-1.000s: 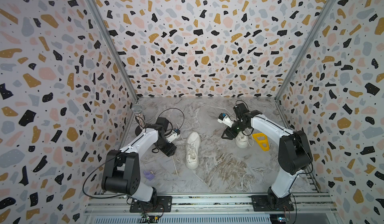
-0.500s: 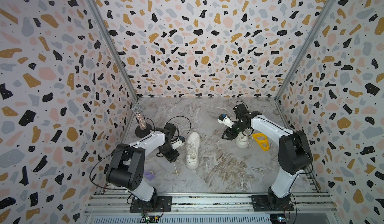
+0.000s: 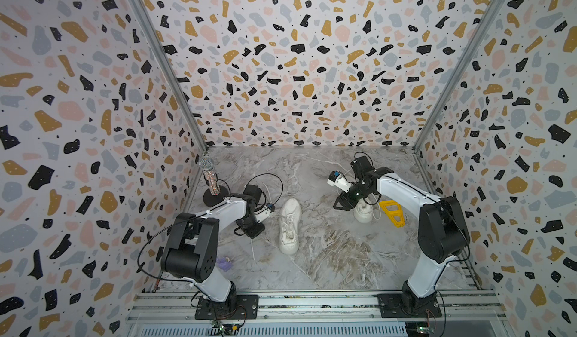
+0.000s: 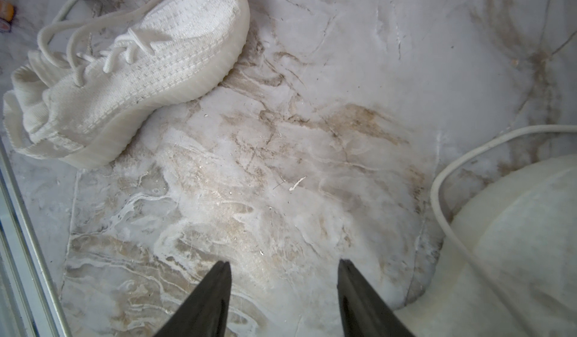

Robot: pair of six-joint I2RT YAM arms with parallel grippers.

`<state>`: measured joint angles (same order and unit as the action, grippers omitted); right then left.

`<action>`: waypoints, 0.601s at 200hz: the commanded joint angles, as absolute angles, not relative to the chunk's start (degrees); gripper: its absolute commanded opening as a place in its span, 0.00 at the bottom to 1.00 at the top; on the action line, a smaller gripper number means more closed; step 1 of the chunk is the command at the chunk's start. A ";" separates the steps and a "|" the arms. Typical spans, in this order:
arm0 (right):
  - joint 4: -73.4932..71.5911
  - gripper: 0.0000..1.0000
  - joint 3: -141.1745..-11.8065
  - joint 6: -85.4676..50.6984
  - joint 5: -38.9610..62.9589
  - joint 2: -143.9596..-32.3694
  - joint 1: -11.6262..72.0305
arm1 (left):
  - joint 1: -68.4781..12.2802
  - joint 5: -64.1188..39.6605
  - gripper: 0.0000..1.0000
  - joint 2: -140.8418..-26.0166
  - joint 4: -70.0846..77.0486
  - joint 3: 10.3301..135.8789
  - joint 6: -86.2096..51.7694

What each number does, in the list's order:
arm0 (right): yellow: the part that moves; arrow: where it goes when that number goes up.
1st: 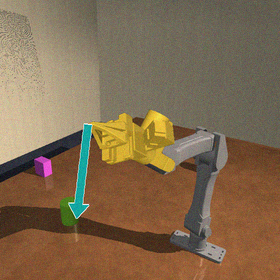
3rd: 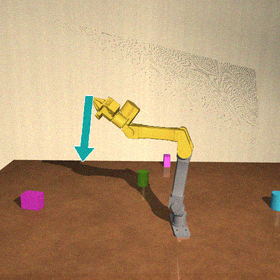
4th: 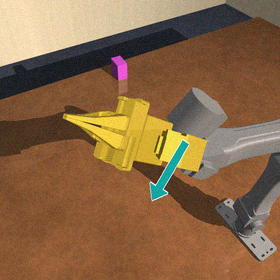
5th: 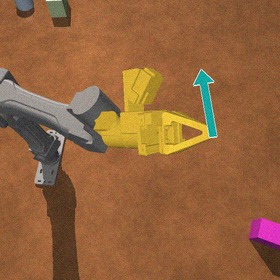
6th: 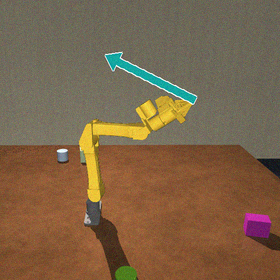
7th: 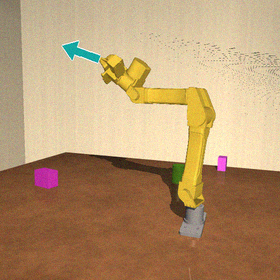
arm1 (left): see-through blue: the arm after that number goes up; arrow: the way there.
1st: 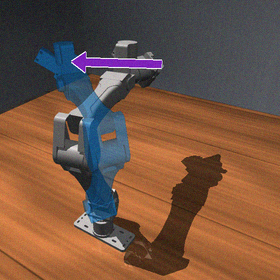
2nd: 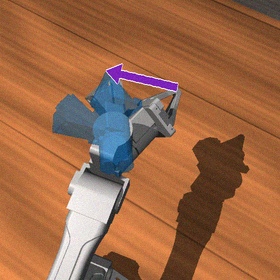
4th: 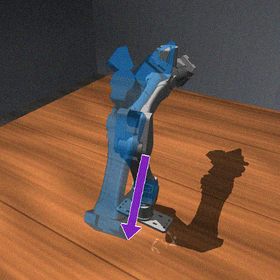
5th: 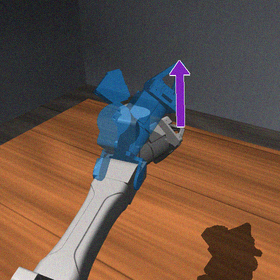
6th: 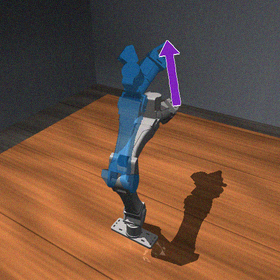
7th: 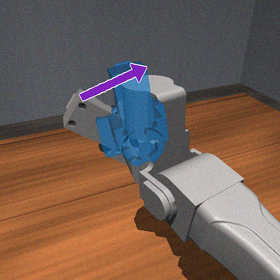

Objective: Tie the shoes
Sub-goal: Cross the shoelace with the shoelace.

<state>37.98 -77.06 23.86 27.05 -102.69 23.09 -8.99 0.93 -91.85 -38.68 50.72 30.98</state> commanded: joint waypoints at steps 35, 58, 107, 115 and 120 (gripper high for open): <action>38.08 0.59 -76.80 24.82 24.82 -98.74 23.02 | -7.24 4.40 0.00 -78.96 -41.91 60.63 55.87; 37.72 0.59 -76.47 24.99 23.94 -98.58 22.98 | -8.99 4.08 0.00 -82.31 -45.41 66.42 71.72; 37.39 0.59 -76.07 25.14 22.08 -97.76 22.89 | -16.69 7.45 0.00 -94.69 -50.27 79.80 91.00; 37.20 0.59 -75.78 25.09 22.06 -97.43 22.77 | -17.12 7.87 0.00 -95.77 -50.86 81.62 92.19; 36.97 0.59 -75.60 24.97 22.13 -97.15 22.68 | -17.29 8.46 0.00 -96.24 -51.25 82.60 92.58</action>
